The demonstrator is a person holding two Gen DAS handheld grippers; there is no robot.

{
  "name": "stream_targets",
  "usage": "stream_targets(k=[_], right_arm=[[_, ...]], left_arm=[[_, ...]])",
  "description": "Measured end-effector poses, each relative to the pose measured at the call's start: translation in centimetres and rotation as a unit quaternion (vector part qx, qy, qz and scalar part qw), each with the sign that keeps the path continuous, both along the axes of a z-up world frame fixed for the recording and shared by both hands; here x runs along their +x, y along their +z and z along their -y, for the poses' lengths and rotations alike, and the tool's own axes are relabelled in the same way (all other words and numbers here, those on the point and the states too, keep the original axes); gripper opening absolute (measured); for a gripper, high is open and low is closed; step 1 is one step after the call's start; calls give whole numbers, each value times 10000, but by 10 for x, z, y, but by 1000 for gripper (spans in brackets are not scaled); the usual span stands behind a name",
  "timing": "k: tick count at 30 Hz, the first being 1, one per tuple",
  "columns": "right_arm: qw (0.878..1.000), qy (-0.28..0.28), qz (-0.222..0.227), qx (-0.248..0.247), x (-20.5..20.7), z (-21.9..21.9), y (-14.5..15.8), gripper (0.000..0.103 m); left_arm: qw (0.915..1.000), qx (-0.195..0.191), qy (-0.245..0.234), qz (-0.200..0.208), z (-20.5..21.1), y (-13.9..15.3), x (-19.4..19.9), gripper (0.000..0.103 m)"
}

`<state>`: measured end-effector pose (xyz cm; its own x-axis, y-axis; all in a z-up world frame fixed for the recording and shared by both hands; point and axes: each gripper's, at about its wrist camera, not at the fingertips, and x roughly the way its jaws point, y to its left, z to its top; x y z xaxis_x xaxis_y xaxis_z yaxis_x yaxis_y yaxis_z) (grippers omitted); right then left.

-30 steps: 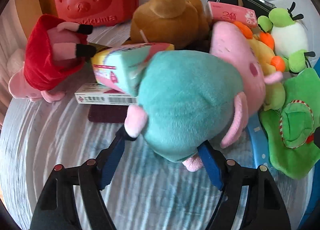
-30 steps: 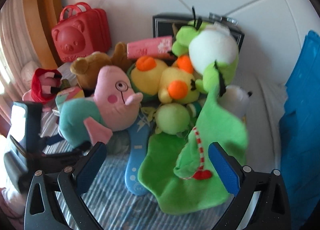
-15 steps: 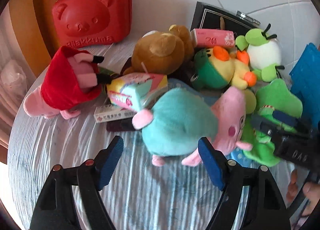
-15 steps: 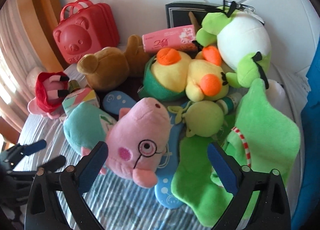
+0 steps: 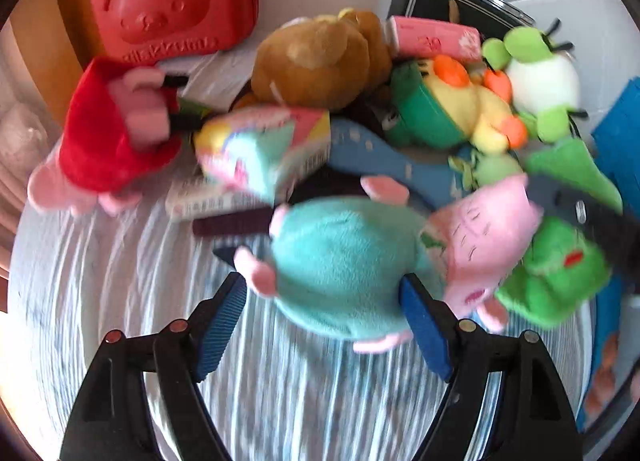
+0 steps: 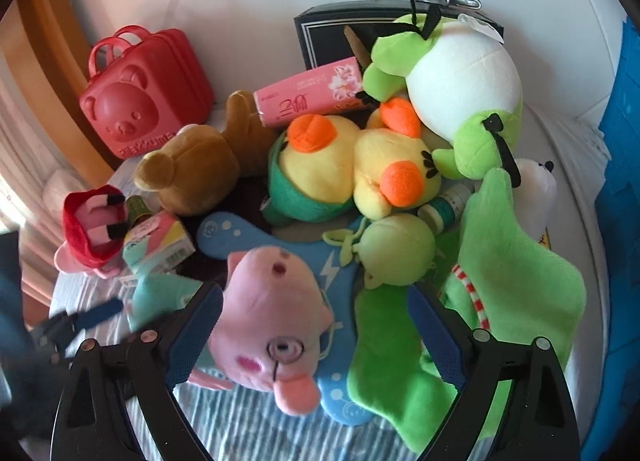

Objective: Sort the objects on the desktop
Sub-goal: 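Grasp the teal-shirted pink pig plush with the right tool, then lift the pig plush with the right tool and carry it over the crate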

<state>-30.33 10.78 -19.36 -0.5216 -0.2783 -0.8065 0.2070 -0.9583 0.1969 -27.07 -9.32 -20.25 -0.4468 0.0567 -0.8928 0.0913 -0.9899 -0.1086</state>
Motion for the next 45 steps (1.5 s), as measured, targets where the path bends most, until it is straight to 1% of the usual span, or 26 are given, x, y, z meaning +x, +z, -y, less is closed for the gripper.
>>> stream_targets(k=[2,3,4,5,6,7,10,12,13,14,16,19,20,21,22,27,32,33,34,35,36,38,40,43,45], right_arm=[[9999,25,31,-135,6,6,-2,100],[9999,43,34,-121,8,10,-4,100],[9999,85,96,58,12,17,-9,99],[9994,141,207,237,17,23,-15,82],[9986,255,364,284,26,27,-24,61],[9983,303,441,212,34,27,-28,59],[9977,395,497,222,65,27,-36,59],[9971,443,582,209,84,27,-42,59],[9969,452,603,204,92,27,-44,59],[9969,444,619,199,99,26,-48,59],[9968,381,692,126,109,22,-52,59],[9971,371,665,75,119,15,-47,60],[9969,398,678,70,122,14,-46,64],[9968,409,682,69,124,13,-45,73],[9970,404,655,89,126,13,-45,76],[9975,472,506,151,127,15,-40,77],[9982,433,418,-23,118,20,-39,76],[9981,443,438,-11,117,22,-41,73],[9978,452,477,40,116,24,-43,68],[9977,449,485,166,115,26,-45,59],[9976,454,482,180,116,27,-46,57],[9976,461,490,163,117,25,-46,54],[9979,457,428,165,120,23,-45,52],[9985,443,283,120,124,20,-36,51],[9988,455,131,98,128,20,-27,50]], left_arm=[[9997,-90,-111,174,0,-13,16,79],[9993,-162,-113,310,1,-21,22,79],[9989,-217,-103,411,2,-26,29,79],[9988,-200,-109,436,6,-29,37,78],[9990,-132,-131,411,8,-28,46,78],[9992,-35,-191,347,11,-23,56,78],[9992,-22,-400,45,15,-2,77,78],[9982,-13,-560,-207,13,14,86,78],[9976,-28,-645,-255,11,17,87,78],[9969,-72,-731,-273,8,17,86,78],[9958,-154,-878,-210,1,8,84,78],[9950,-104,-985,-152,-4,-12,83,78],[9947,-120,-1007,-172,-6,-16,83,78],[9943,-191,-1027,-209,-8,-20,82,78],[9939,-237,-1049,-236,-9,-21,84,78],[9931,-308,-1091,-308,-12,-22,78,78],[9921,-331,-1152,-368,-13,-18,73,78],[9919,-286,-1183,-365,-13,-19,72,78],[9914,-242,-1230,-368,-14,-20,71,76],[9907,-256,-1284,-375,-16,-21,70,69],[9899,-318,-1319,-405,-18,-22,71,68],[9887,-338,-1379,-479,-19,-20,72,57],[9882,-285,-1410,-530,-18,-16,74,50],[9864,-298,-1450,-720,-18,-4,80,47],[9855,-299,-1438,-856,-18,6,84,47]])
